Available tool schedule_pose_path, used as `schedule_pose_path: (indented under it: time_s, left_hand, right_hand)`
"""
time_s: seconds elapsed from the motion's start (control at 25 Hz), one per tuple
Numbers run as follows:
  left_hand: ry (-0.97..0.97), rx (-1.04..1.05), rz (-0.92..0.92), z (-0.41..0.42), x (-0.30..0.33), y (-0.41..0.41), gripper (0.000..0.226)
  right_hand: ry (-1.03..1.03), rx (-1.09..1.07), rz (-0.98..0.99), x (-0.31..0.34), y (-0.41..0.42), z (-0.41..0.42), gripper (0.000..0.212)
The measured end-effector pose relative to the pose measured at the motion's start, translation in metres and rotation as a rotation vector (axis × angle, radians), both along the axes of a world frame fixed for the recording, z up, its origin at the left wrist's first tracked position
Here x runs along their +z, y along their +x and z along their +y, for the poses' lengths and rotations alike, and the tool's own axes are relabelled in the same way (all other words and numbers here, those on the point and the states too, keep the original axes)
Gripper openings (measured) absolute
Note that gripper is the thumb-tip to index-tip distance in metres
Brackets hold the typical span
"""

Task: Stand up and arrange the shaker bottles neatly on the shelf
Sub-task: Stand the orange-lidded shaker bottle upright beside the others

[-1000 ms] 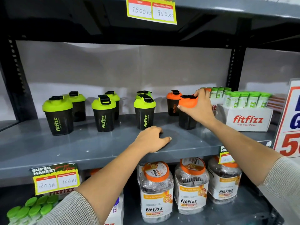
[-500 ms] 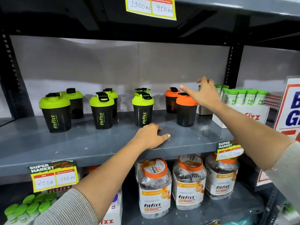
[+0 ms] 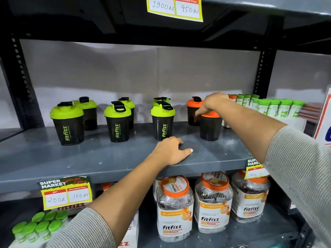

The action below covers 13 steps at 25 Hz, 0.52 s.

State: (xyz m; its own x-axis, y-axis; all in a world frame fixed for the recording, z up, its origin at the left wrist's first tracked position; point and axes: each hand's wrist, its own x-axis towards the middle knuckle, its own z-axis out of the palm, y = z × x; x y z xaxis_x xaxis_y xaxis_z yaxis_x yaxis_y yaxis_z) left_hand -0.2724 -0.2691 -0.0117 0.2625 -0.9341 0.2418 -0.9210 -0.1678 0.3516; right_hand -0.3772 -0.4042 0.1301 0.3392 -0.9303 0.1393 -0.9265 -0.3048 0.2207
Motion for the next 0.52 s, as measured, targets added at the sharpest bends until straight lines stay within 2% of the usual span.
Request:
schedule_pose_path:
  time_s: [0.12, 0.24, 0.28, 0.4, 0.52]
  left_hand:
    - [0.005, 0.004, 0.004, -0.001, 0.0, 0.0, 0.065]
    - [0.01, 0.003, -0.001, -0.003, 0.001, 0.001, 0.065]
    - [0.01, 0.003, 0.0, -0.003, 0.0, 0.001, 0.065]
    - [0.012, 0.004, 0.0, -0.003, 0.0, 0.001, 0.066]
    - [0.011, 0.0, -0.006, -0.003, 0.0, 0.001, 0.065]
  right_hand:
    - [0.221, 0.068, -0.048, 0.013, -0.008, -0.008, 0.063]
    - [0.308, 0.238, -0.239, 0.022, -0.029, -0.018, 0.051]
    - [0.323, 0.276, -0.274, 0.023, -0.036, -0.022, 0.052]
    - [0.41, 0.353, -0.316, 0.019, -0.051, -0.033, 0.077]
    - [0.478, 0.392, -0.309, 0.012, -0.057, -0.035, 0.09]
